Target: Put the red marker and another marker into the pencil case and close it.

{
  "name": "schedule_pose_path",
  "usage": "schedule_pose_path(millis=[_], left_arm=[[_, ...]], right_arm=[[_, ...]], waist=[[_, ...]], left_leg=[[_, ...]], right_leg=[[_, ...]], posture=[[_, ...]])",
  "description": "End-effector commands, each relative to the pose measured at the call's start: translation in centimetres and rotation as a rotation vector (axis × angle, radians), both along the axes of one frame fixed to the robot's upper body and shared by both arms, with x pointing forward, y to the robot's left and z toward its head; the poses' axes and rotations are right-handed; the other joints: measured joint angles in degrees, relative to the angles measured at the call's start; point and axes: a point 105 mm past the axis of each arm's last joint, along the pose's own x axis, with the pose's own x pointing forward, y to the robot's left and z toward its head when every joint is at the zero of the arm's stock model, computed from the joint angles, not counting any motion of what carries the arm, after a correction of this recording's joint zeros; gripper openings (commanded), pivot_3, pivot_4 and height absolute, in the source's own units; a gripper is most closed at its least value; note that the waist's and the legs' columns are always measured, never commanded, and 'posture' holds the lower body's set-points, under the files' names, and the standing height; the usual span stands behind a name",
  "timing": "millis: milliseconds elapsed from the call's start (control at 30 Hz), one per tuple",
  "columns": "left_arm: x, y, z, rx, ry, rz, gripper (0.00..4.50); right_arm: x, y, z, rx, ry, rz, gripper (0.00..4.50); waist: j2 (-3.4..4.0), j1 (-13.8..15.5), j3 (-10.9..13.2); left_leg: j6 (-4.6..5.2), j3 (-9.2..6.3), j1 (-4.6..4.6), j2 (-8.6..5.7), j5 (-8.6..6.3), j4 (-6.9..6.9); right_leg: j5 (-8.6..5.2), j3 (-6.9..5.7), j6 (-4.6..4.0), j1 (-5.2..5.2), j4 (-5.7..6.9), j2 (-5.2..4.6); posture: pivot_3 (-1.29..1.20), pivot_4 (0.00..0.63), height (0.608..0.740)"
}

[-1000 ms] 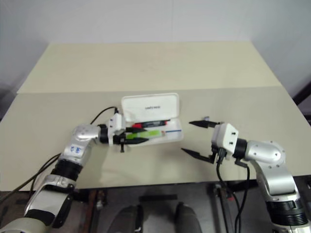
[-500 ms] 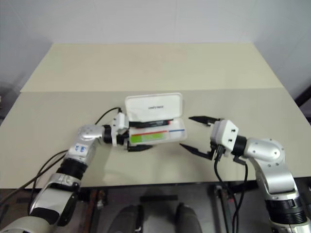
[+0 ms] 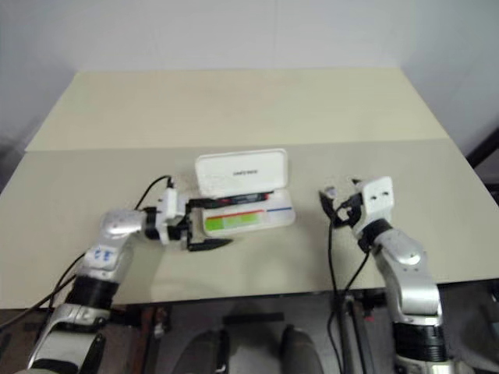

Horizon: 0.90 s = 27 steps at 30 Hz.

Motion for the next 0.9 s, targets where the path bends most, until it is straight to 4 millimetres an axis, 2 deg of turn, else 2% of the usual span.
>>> schedule_pose_path(millis=[33,167,333,500,600,700,900], left_arm=[[-1.1,0.9,2.4,-0.03,-0.07,0.016,4.47],[-1.9,2.3,3.4,-0.022,-0.08,0.054,4.47],[-2.5,5.2,4.8,-0.007,-0.102,0.153,4.47],[-2.9,6.1,5.3,-0.01,-0.116,0.209,4.47],[-3.2,5.7,5.2,-0.02,-0.115,0.212,4.5],[-3.5,5.5,5.2,-0.025,-0.113,0.214,4.5],[-3.6,5.4,5.2,-0.029,-0.114,0.222,4.5]], right_arm=[[0.4,0.8,-0.3,0.028,-0.004,-0.035,4.5],[1.1,1.9,-1.2,0.044,0.014,-0.028,4.5],[3.0,3.5,-2.2,0.07,0.03,0.003,4.5],[4.9,3.3,-2.7,0.031,0.011,-0.048,4.5],[5.8,2.9,-3.2,0.046,0.019,-0.085,3.86],[6.3,2.9,-3.2,0.041,0.014,-0.085,2.84],[6.3,2.6,-3.1,0.018,0.008,-0.092,0.51]], waist=[[0.0,-0.17,0.0],[0.01,-0.41,0.0],[0.01,-1.27,0.0],[-0.01,-1.73,-0.01],[-0.15,-1.91,-0.09],[-0.22,-2.07,-0.14],[-0.27,-2.1,-0.17]], left_leg=[[0.0,0.0,0.0,0.0,0.0,0.01],[0.02,-0.01,0.02,0.0,-0.01,0.0],[0.02,-0.01,0.02,0.0,-0.01,-0.02],[0.02,-0.01,0.03,-0.02,-0.01,-0.02],[0.02,0.0,0.07,-0.01,0.0,-0.01],[0.02,0.0,0.14,0.0,0.03,0.01],[0.06,-0.01,0.17,0.08,0.1,0.01]], right_leg=[[0.0,0.0,0.0,0.0,0.0,0.0],[0.0,0.02,0.0,0.0,0.05,0.0],[-0.01,0.03,-0.01,-0.02,0.06,-0.01],[0.0,0.04,0.0,0.0,0.05,-0.04],[0.02,0.05,0.0,0.0,0.1,-0.05],[0.07,0.07,-0.08,0.05,0.14,-0.08],[0.16,0.1,-0.2,0.06,0.14,-0.13]], posture=[[0.0,0.15,0.74],[0.0,0.15,0.74],[0.0,0.15,0.74],[0.0,0.15,0.74],[0.0,0.15,0.74],[0.0,0.15,0.74],[0.0,0.15,0.74]])
